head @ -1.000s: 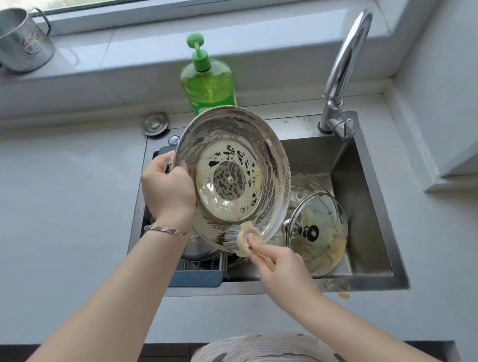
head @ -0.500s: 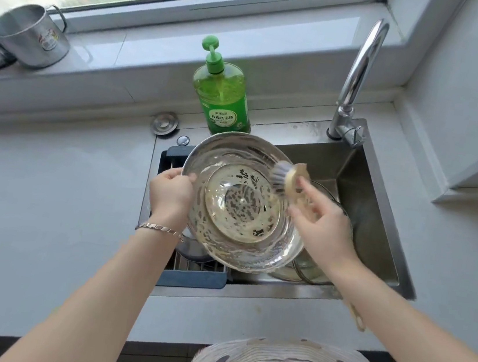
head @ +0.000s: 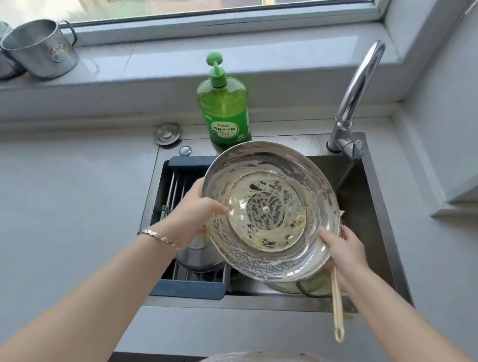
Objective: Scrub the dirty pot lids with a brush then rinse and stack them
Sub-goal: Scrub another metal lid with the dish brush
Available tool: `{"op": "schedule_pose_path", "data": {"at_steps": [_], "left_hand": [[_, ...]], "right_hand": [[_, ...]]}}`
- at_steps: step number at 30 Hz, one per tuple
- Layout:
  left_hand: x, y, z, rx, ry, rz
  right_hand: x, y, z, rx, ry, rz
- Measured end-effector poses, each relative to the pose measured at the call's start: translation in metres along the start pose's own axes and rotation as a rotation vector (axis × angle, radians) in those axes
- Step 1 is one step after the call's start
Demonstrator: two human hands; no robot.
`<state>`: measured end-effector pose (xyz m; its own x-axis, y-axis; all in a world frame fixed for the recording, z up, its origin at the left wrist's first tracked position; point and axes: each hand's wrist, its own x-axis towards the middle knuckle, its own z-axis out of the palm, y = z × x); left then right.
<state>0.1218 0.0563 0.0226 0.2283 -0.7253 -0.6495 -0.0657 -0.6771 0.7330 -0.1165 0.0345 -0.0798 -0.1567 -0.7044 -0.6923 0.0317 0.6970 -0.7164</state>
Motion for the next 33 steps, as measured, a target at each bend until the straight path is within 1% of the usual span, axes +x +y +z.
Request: {"op": "schedule_pose_path", "data": {"at_steps": [3,5,7,8,9,10,13,15,16,18,19,20,22,23,24,25,28,29,30,31,33], "left_hand": [[-0.010,-0.015,0.002,-0.081,-0.146,-0.070],[-0.012,-0.020,0.001,-0.076,-0.170,-0.082],[-0.013,-0.021,0.000,-0.046,-0.176,-0.095],[-0.014,-0.020,-0.001,-0.015,-0.181,-0.099],[-0.015,-0.018,-0.002,0.039,-0.186,-0.100],[-0.017,-0.016,-0.002,0.111,-0.191,-0.094],[-0.019,-0.010,0.000,0.332,-0.225,-0.040],[-0.019,-0.006,0.004,0.433,-0.229,0.010],[-0.018,-0.005,0.004,0.485,-0.224,0.038],[-0.018,-0.002,0.002,0.529,-0.232,0.054],[-0.020,0.000,0.001,0.500,-0.257,0.035],[-0.024,0.001,-0.001,0.449,-0.289,0.016],[-0.032,0.005,-0.004,0.327,-0.341,-0.013],[-0.035,0.006,-0.004,0.274,-0.352,-0.025],[-0.036,0.007,-0.002,0.250,-0.355,-0.028],[-0.035,0.008,0.001,0.265,-0.359,-0.020],[-0.030,0.009,0.011,0.353,-0.353,0.000],[-0.029,0.009,0.012,0.371,-0.342,0.010],[-0.030,0.009,0.013,0.388,-0.333,0.027],[-0.030,0.010,0.013,0.414,-0.327,0.042],[-0.032,0.011,0.011,0.444,-0.305,0.050]], "right_hand": [[0.003,0.002,-0.001,0.054,-0.001,-0.006],[0.004,-0.002,-0.003,0.028,0.053,-0.076],[0.002,-0.013,-0.009,-0.095,0.170,-0.244],[-0.001,-0.020,-0.012,-0.179,0.195,-0.359],[-0.006,-0.026,-0.014,-0.278,0.173,-0.487],[-0.011,-0.033,-0.013,-0.388,0.101,-0.620],[-0.042,-0.048,0.008,-0.644,-0.205,-1.005],[-0.058,-0.045,0.028,-0.758,-0.325,-1.219],[-0.061,-0.043,0.036,-0.813,-0.350,-1.277],[-0.058,-0.044,0.046,-0.892,-0.341,-1.264],[-0.050,-0.045,0.046,-0.907,-0.302,-1.206],[-0.040,-0.048,0.045,-0.900,-0.243,-1.119],[-0.022,-0.057,0.034,-0.863,-0.133,-0.885],[-0.019,-0.058,0.031,-0.833,-0.098,-0.803],[-0.023,-0.058,0.032,-0.797,-0.093,-0.772],[-0.032,-0.058,0.036,-0.765,-0.124,-0.792],[-0.061,-0.053,0.056,-0.783,-0.295,-0.961],[-0.064,-0.054,0.058,-0.803,-0.304,-0.989],[-0.060,-0.057,0.055,-0.792,-0.282,-0.982],[-0.050,-0.060,0.051,-0.760,-0.244,-0.929],[-0.028,-0.062,0.038,-0.716,-0.161,-0.745]]}}
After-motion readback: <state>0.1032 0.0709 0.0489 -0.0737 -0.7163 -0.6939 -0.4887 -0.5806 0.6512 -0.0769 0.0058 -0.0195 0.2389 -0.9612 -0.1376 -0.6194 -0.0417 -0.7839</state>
